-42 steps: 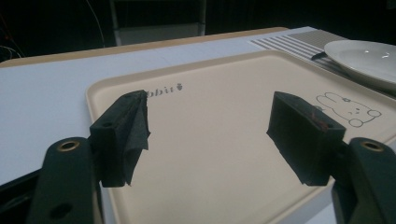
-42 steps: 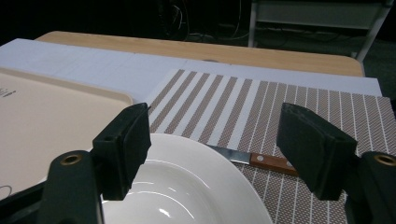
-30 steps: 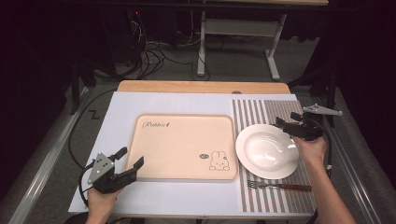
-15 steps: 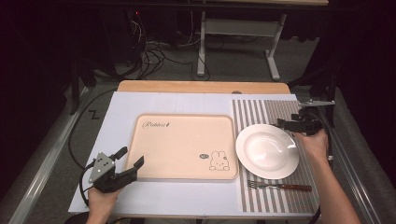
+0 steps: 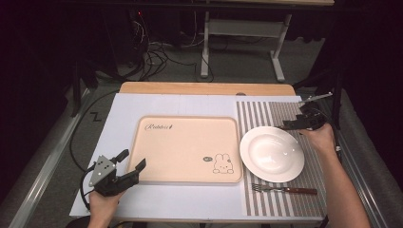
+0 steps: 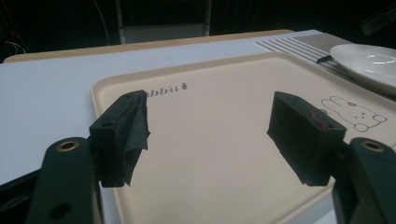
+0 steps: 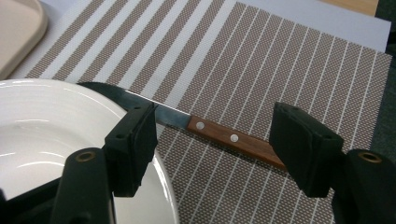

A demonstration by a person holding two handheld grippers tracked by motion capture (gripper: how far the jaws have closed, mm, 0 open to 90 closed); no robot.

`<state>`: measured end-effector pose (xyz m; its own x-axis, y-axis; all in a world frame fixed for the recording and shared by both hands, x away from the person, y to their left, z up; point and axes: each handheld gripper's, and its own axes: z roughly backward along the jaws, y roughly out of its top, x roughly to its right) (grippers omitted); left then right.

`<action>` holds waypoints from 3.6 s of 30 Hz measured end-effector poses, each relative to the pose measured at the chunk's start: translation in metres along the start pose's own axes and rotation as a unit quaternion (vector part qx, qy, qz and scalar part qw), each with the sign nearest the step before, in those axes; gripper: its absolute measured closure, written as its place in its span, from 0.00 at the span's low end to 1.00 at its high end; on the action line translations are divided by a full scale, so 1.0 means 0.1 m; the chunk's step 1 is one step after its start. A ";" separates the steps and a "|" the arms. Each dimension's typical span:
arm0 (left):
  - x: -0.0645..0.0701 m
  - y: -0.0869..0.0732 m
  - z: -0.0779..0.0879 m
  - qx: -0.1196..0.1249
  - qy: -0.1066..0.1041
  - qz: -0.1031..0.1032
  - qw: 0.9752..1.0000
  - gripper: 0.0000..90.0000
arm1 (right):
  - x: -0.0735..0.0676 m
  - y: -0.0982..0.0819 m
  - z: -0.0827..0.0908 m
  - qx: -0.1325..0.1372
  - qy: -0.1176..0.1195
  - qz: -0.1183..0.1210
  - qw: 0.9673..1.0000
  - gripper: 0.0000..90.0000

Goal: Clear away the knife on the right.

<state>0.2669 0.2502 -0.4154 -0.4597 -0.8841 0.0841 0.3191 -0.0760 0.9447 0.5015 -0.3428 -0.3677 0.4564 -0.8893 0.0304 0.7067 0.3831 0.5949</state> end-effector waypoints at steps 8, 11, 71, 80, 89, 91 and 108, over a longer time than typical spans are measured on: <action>-0.02 0.00 0.01 0.002 0.004 0.008 1.000 0.32 | 0.09 0.12 -0.20 -0.072 0.001 0.019 0.997 0.38; -0.03 0.00 0.01 0.002 0.004 0.009 1.000 0.32 | 0.09 0.16 -0.24 -0.090 -0.001 0.028 0.996 0.40; 0.02 0.00 -0.01 -0.008 -0.009 -0.009 1.000 0.31 | 0.00 0.03 -0.45 -0.140 -0.007 0.008 0.990 0.87; 0.00 0.00 0.00 -0.005 -0.011 -0.004 1.000 0.31 | -0.01 0.03 -0.44 -0.139 -0.010 0.005 0.990 0.88; -0.02 0.00 0.02 -0.005 -0.006 -0.003 1.000 0.31 | -0.01 0.09 -0.38 -0.133 -0.030 0.016 0.990 0.88; -0.02 0.00 0.03 -0.003 -0.005 -0.002 1.000 0.31 | 0.00 0.10 -0.36 -0.133 -0.034 0.015 0.990 0.88; 0.00 0.01 0.04 -0.002 -0.007 -0.014 1.000 0.31 | -0.33 0.17 0.21 -0.071 -0.040 0.031 0.996 0.88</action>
<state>0.2633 0.2521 -0.4135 -0.4798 -0.8751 0.0627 0.3093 -0.1019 0.9455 0.4872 -0.3118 -0.3416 0.4615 -0.8775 0.1303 0.7501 0.4644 0.4708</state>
